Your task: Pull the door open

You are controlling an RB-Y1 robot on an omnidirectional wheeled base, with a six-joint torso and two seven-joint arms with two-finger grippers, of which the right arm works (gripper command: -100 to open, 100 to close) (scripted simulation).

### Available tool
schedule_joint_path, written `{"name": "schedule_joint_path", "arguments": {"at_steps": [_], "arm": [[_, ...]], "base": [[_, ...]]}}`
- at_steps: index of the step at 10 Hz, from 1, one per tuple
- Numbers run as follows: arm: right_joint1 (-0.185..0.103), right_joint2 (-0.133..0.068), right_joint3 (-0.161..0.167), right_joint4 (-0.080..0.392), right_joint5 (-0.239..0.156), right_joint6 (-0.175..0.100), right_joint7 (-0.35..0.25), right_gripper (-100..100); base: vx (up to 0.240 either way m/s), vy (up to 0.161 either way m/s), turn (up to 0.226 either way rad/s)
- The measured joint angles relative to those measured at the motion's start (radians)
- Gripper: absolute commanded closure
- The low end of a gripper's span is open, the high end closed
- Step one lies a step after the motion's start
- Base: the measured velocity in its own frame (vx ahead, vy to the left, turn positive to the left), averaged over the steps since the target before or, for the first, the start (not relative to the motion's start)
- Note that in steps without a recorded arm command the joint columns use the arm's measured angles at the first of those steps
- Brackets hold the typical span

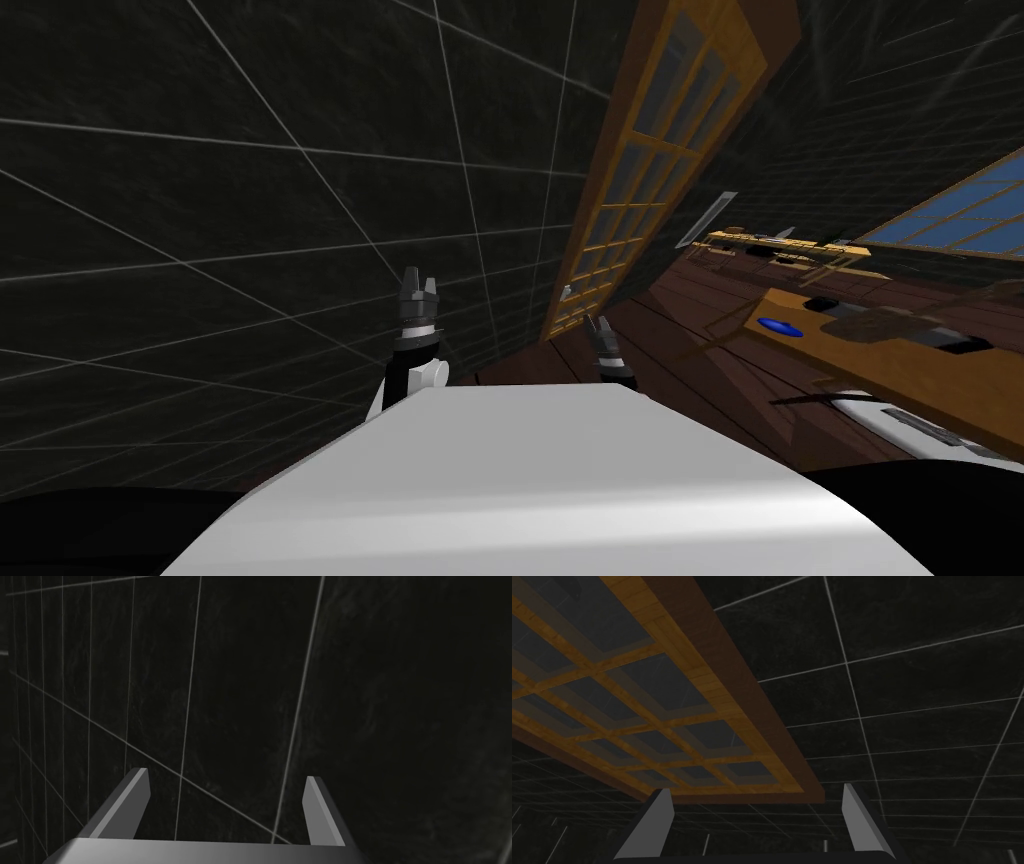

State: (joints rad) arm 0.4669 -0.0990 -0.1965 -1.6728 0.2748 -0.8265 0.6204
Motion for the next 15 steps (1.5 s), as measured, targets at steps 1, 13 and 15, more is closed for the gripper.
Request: {"name": "schedule_joint_path", "arguments": {"at_steps": [1, 13, 15], "arm": [[-0.003, -0.001, -0.006, 0.022, 0.007, -0.008, 0.014, -100], [-0.018, 0.008, -0.070, 0.251, 0.096, -0.086, 0.180, -100], [-0.024, 0.008, -0.082, 0.291, 0.109, -0.098, 0.205, -100]], "base": [[0.050, -0.105, 0.142], [0.052, -0.102, 0.130], [0.051, -0.099, 0.144]]}}
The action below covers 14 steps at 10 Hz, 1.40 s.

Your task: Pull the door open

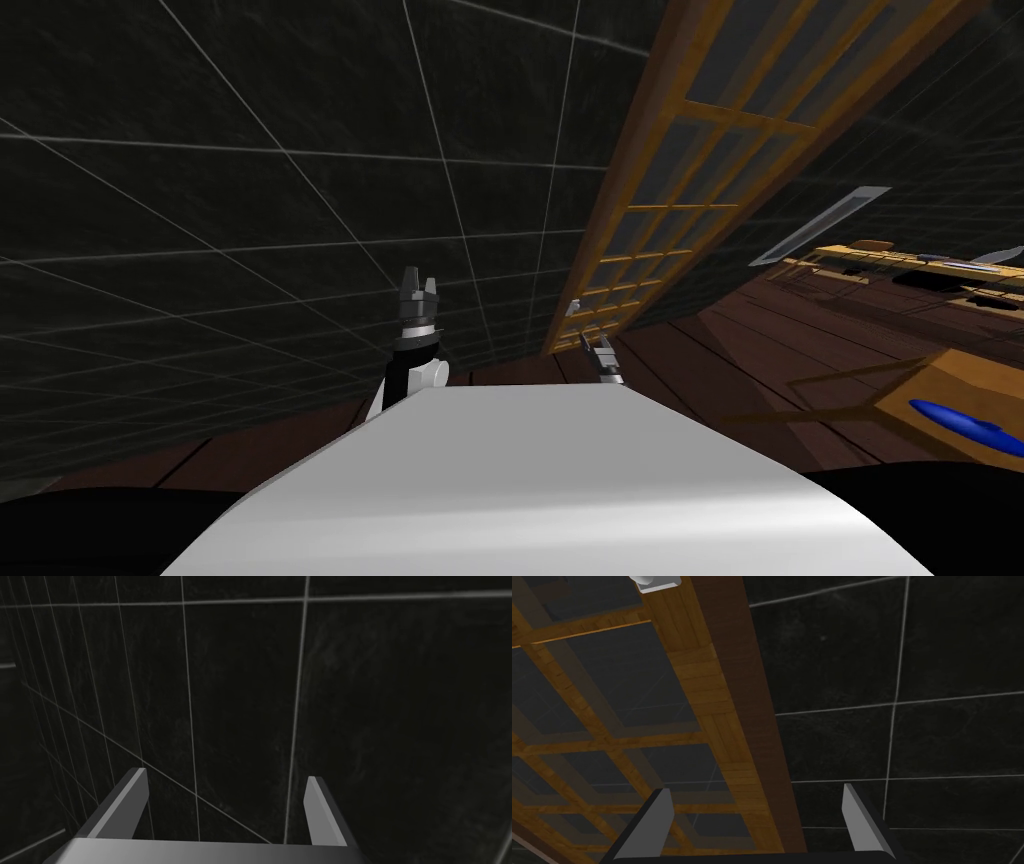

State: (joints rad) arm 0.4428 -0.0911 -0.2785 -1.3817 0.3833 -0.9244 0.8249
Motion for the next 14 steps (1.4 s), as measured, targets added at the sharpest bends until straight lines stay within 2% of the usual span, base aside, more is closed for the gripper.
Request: {"name": "schedule_joint_path", "arguments": {"at_steps": [9, 14], "arm": [[-0.010, 0.015, -0.042, 0.149, 0.056, -0.052, 0.106, -100], [-0.021, 0.031, -0.071, 0.253, 0.092, -0.088, 0.176, -100]], "base": [[0.041, -0.104, 0.114], [0.045, -0.132, 0.139]]}}
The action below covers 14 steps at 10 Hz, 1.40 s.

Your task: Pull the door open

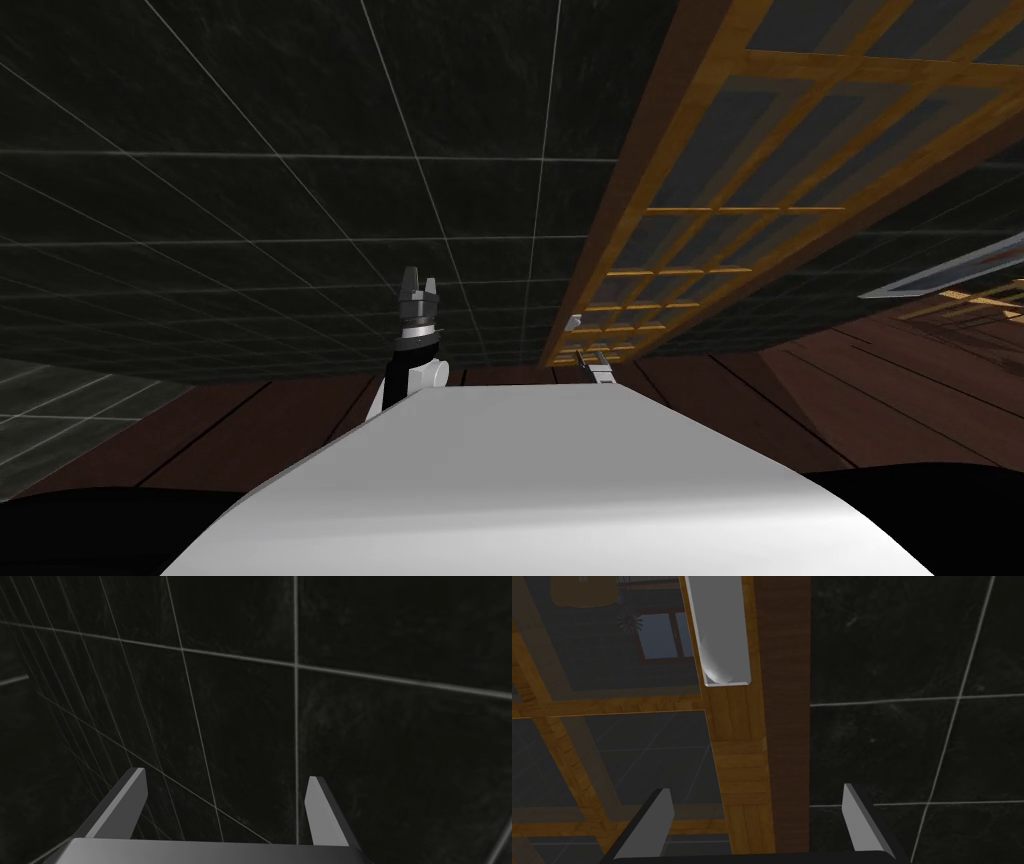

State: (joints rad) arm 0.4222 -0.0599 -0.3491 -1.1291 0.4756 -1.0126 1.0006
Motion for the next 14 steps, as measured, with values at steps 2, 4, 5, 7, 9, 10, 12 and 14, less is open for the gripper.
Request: {"name": "schedule_joint_path", "arguments": {"at_steps": [2, 4, 5, 7, 9, 10, 12, 14], "arm": [[0.006, 0.012, -0.009, 0.026, 0.017, -0.009, 0.026, -100], [-0.002, 0.013, -0.018, 0.060, 0.024, -0.020, 0.044, -100], [-0.004, 0.017, -0.022, 0.076, 0.030, -0.026, 0.054, -100], [-0.009, 0.021, -0.029, 0.104, 0.035, -0.038, 0.071, -100], [-0.028, -0.003, -0.048, 0.134, 0.018, -0.039, 0.070, -100], [-0.039, -0.013, -0.056, 0.149, 0.010, -0.039, 0.069, -100], [-0.055, -0.023, -0.070, 0.176, -0.003, -0.041, 0.072, -100], [-0.077, -0.038, -0.088, 0.212, -0.018, -0.046, 0.074, -100]], "base": [[0.041, -0.132, 0.087], [0.027, -0.072, 0.069], [0.021, -0.096, 0.137], [0.044, 0.007, 0.107], [0.140, 0.071, 0.125], [0.160, 0.022, 0.085], [0.169, -0.027, 0.091], [0.097, -0.005, 0.032]]}}
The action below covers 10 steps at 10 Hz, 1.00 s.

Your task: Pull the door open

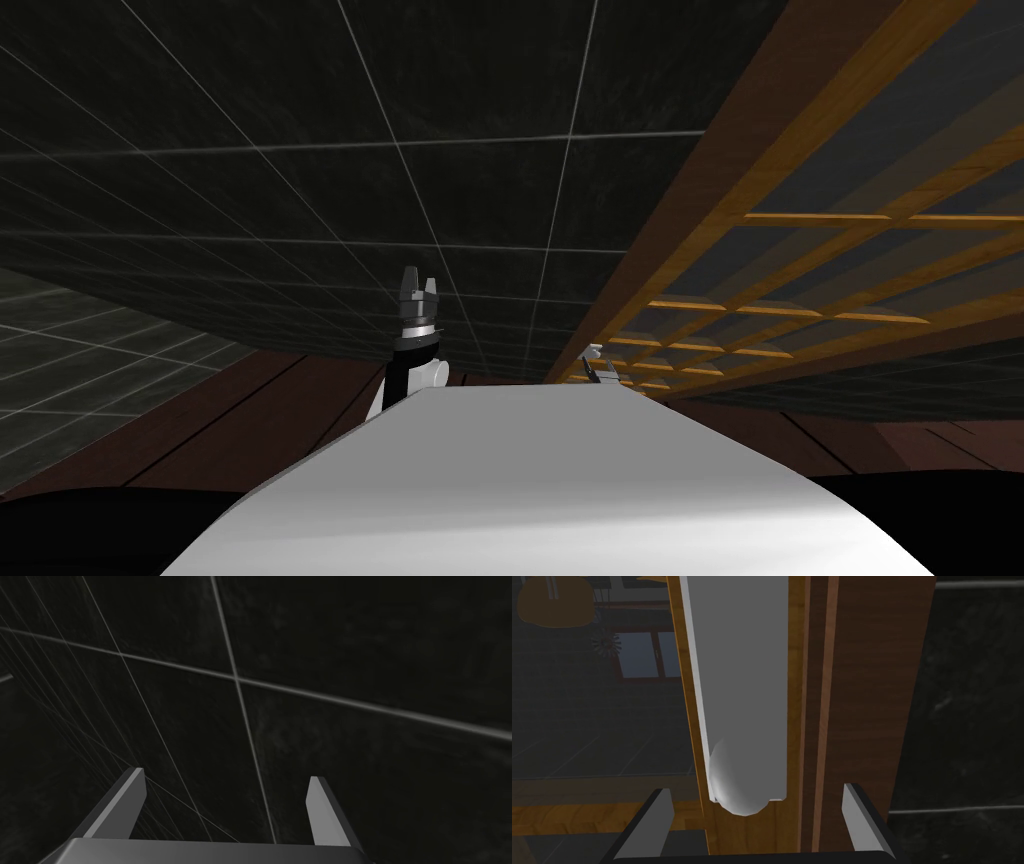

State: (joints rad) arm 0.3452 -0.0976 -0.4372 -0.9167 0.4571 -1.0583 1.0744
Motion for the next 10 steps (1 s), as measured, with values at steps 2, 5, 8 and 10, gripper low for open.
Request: {"name": "schedule_joint_path", "arguments": {"at_steps": [2, 5, 8, 10], "arm": [[-0.010, -0.007, -0.012, 0.013, -0.011, 0.002, -0.003, -100], [-0.013, -0.008, -0.015, 0.017, -0.013, 0.003, -0.003, -100], [-0.013, -0.008, -0.015, 0.018, -0.014, 0.002, -0.003, -100], [-0.013, -0.008, -0.015, 0.018, -0.014, 0.002, -0.003, -100]], "base": [[0.011, 0.007, -0.002], [-0.001, -0.001, 0.002], [0.003, 0.003, -0.005], [0.002, -0.001, 0.015]]}}
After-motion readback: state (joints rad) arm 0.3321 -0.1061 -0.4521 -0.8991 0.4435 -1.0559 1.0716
